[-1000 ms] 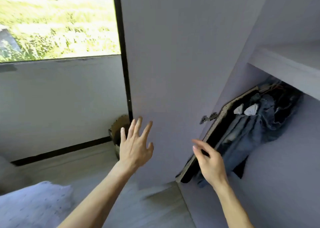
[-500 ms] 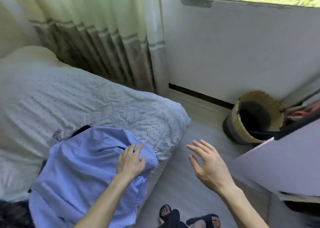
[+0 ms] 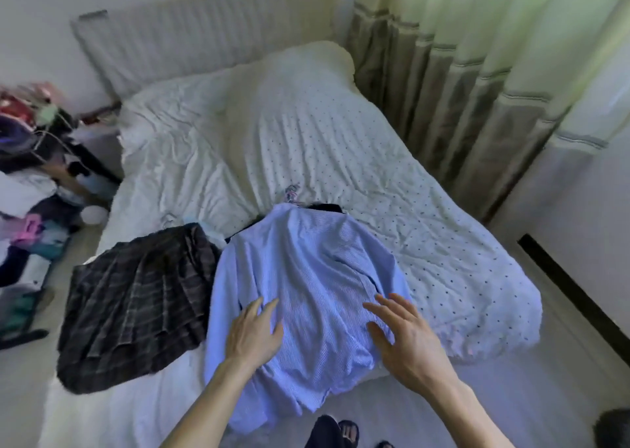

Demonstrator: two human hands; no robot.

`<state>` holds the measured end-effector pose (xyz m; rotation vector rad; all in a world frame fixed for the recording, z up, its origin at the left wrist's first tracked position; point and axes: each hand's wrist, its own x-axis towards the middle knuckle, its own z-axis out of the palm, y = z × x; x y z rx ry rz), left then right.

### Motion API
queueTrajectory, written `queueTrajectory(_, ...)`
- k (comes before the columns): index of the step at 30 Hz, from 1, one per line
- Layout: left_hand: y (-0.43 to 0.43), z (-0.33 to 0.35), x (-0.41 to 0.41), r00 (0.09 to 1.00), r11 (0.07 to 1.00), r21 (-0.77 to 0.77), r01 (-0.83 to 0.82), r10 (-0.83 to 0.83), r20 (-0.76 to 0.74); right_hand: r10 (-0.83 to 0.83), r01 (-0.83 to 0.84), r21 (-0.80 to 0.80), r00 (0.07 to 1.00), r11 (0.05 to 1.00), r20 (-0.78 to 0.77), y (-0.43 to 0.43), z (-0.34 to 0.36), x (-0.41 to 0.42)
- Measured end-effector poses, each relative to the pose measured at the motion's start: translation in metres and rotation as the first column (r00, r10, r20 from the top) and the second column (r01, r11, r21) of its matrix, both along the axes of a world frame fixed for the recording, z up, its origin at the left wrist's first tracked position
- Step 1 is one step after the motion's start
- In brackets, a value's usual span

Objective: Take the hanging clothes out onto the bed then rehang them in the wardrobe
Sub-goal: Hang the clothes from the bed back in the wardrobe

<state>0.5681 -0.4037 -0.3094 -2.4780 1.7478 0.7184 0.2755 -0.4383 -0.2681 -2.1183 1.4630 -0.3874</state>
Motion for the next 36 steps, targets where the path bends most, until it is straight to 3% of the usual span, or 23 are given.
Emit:
queueTrajectory(8, 0.018, 0.0, 0.031, 0.987, 0.987, 0.034, -0.157, 0.156, 0.029, 0.251, -0.255, -0.051, 0.965, 0.966, -0.07, -0.031, -0.014, 0.043)
queueTrajectory(18, -0.036, -0.034, 0.077, 0.99, 0.977, 0.163, -0.137, 0.143, -0.02, 0.462, -0.396, 0.265, 0.842, 0.879, -0.278, -0.096, -0.067, 0.108)
queueTrajectory(24, -0.126, -0.085, 0.146, 0.998, 0.939, 0.341, -0.046, 0.06, -0.032, 0.451, -0.258, 0.475, 0.82, 0.841, -0.353, -0.16, -0.124, 0.161)
queueTrajectory(28, -0.203, -0.122, 0.193, 0.999, 0.934, 0.357, 0.023, -0.013, -0.03, 0.456, -0.163, 0.564, 0.78, 0.81, -0.43, -0.197, -0.16, 0.191)
queueTrajectory(36, -0.329, -0.203, 0.252, 0.996, 0.981, 0.185, -0.053, 0.064, -0.054, 0.351, 0.02, 0.619, 0.808, 0.785, -0.472, -0.228, -0.222, 0.233)
